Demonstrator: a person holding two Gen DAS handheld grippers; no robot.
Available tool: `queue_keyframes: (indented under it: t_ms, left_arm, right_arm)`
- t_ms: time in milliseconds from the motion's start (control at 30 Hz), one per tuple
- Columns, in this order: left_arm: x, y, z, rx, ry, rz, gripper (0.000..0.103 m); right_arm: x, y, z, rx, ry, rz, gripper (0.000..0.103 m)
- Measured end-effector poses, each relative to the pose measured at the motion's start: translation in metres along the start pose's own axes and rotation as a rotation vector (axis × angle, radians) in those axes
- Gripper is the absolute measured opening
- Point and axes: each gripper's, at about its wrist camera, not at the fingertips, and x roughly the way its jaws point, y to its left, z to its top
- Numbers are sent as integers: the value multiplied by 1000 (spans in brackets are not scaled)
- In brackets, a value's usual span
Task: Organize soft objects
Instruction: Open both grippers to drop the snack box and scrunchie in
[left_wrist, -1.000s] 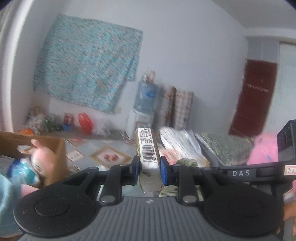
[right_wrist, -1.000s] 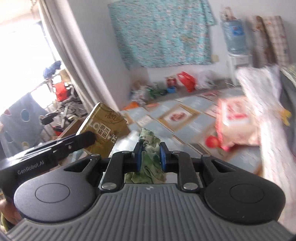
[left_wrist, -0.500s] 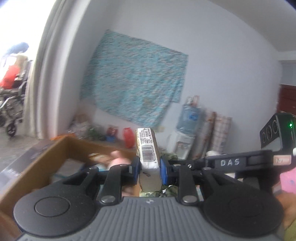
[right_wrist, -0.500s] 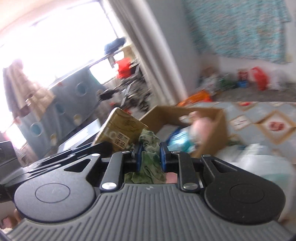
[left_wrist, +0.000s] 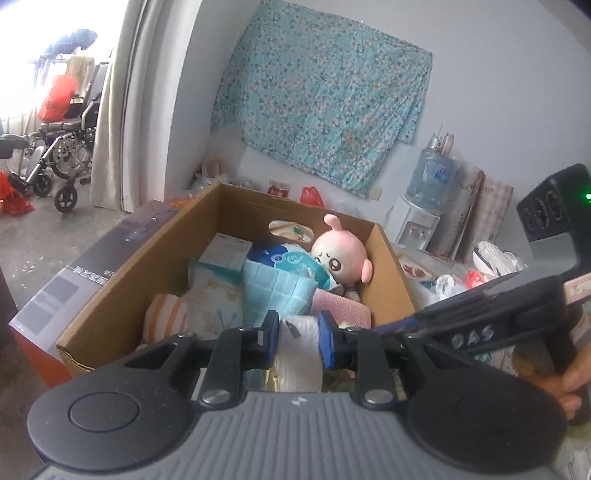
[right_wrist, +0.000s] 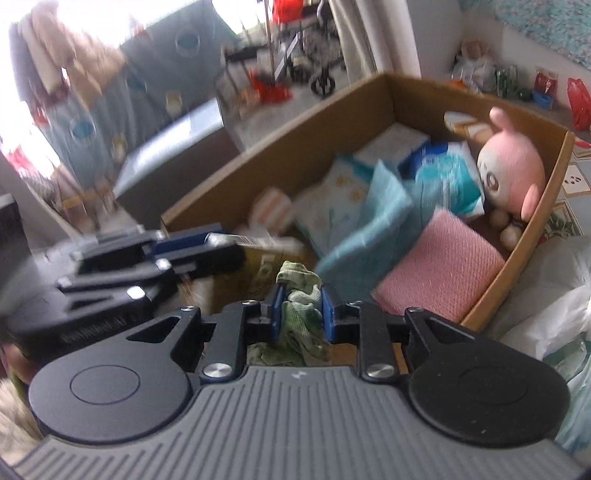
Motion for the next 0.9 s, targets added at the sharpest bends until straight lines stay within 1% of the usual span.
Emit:
queue_keyframes:
  t_ms: [67, 133, 233, 267, 300, 367, 467, 600, 667, 733, 767, 800, 867, 900]
  left_arm:
    - [0, 0, -3, 17, -3, 0, 23]
    - [0, -2, -4, 31, -5, 5, 23]
    - [4, -3, -5, 38, 5, 3, 23]
    - [8, -3, -3, 36, 10, 2, 23]
    - [10, -3, -4, 35, 14, 3, 23]
    - [12, -3, -4, 34, 17, 4, 23]
    - [11, -4, -4, 35, 18, 3, 23]
    - [10, -6, -5, 41, 16, 5, 24]
    - [9, -7, -5, 45, 19, 1, 28]
    - [8, -8, -7, 43, 22, -5, 40]
    - [7, -9, -7, 41, 20, -2, 42]
    - [5, -9, -7, 39, 18, 2, 46]
    - [-1, -7, -7, 33, 5, 16, 49]
    - [-4, -5, -7, 27, -4, 25, 53]
  right_arm:
    - [1, 5, -14, -45, 35, -45, 23]
    - [2, 9, -17, -94, 62, -86, 24]
    - [2, 12, -22, -149, 98, -135, 31]
    - [0, 13, -23, -159, 102, -149, 38]
    - [-2, 14, -25, -165, 97, -156, 47]
    - [-4, 10, -24, -173, 78, -167, 54]
    - [-8, 6, -24, -178, 51, -183, 55]
    - [-17, -2, -21, -146, -3, -175, 55]
    - [-25, -7, -19, -111, -45, -155, 55]
    - [-35, -14, -18, -58, -86, -111, 55]
    - [-37, -17, -17, -35, -97, -92, 55]
    - [-39, -20, -17, -14, -103, -76, 55]
    - [-39, -24, -14, 14, -102, -51, 54]
    - [-37, -25, -13, 25, -92, -38, 54]
